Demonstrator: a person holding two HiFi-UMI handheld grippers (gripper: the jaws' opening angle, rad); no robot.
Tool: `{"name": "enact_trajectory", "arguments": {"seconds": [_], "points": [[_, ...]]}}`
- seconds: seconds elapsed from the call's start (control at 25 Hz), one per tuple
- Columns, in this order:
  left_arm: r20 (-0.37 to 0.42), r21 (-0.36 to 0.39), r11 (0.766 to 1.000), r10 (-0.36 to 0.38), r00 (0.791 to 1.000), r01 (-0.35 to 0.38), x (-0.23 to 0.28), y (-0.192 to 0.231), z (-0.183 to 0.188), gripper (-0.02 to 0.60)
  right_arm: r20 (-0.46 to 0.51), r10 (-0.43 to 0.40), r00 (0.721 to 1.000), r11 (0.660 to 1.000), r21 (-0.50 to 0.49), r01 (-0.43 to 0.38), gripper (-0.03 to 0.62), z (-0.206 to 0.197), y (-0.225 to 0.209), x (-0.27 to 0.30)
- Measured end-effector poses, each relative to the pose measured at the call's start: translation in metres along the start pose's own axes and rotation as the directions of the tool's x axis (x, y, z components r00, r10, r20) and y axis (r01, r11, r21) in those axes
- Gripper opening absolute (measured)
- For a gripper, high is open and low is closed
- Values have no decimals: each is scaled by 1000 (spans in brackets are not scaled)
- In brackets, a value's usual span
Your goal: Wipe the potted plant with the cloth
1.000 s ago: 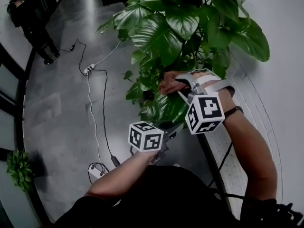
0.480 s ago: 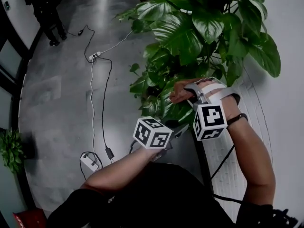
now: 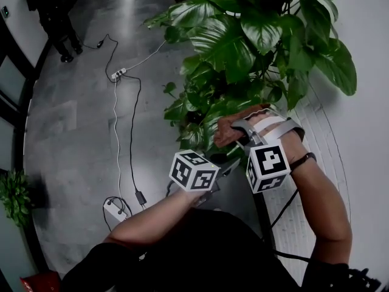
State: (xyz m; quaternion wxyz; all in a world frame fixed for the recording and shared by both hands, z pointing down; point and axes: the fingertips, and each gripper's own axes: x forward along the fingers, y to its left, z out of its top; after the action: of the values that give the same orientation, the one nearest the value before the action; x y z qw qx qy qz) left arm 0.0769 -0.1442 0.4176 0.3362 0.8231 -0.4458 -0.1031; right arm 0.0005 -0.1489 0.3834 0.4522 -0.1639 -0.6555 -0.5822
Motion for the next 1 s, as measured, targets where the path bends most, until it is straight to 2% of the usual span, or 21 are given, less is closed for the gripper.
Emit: {"name": "enact_trajectory", "arguments": {"seconds": [0.24, 0.4, 0.56, 0.68, 0.76, 0.88, 0.96, 1.0], "points": [[4, 15, 1000, -3, 1000, 3, -2, 1, 4, 15, 55, -19, 998, 994, 110, 13, 71, 9, 8, -16], [-1, 19, 1000, 0, 1000, 0, -3, 3, 4, 15, 69, -33, 997, 989, 145, 22, 71, 14, 18, -21], [-5, 29, 999, -19, 1000, 19, -3, 2, 6, 15, 91, -92, 992, 980, 183, 75, 71, 28, 16, -32], [-5, 45, 998, -44, 999, 44, -4, -1, 10, 15, 113, -125, 986, 963, 253, 93, 71, 38, 11, -40], [-4, 53, 997, -58, 998, 58, -5, -3, 14, 15, 118, -138, 983, 940, 329, 92, 71, 39, 8, -44], [-16, 59, 995, -77, 997, 78, -9, -3, 15, 15, 123, -169, 978, 877, 472, 92, 71, 34, 6, -50], [-21, 63, 994, -91, 996, 92, -13, -4, 17, 15, 96, -232, 968, 812, 568, 138, 71, 26, 2, -58], [-22, 66, 993, -101, 995, 102, -16, -4, 18, 17, 73, -278, 958, 764, 621, 175, 71, 21, -3, -65]]}}
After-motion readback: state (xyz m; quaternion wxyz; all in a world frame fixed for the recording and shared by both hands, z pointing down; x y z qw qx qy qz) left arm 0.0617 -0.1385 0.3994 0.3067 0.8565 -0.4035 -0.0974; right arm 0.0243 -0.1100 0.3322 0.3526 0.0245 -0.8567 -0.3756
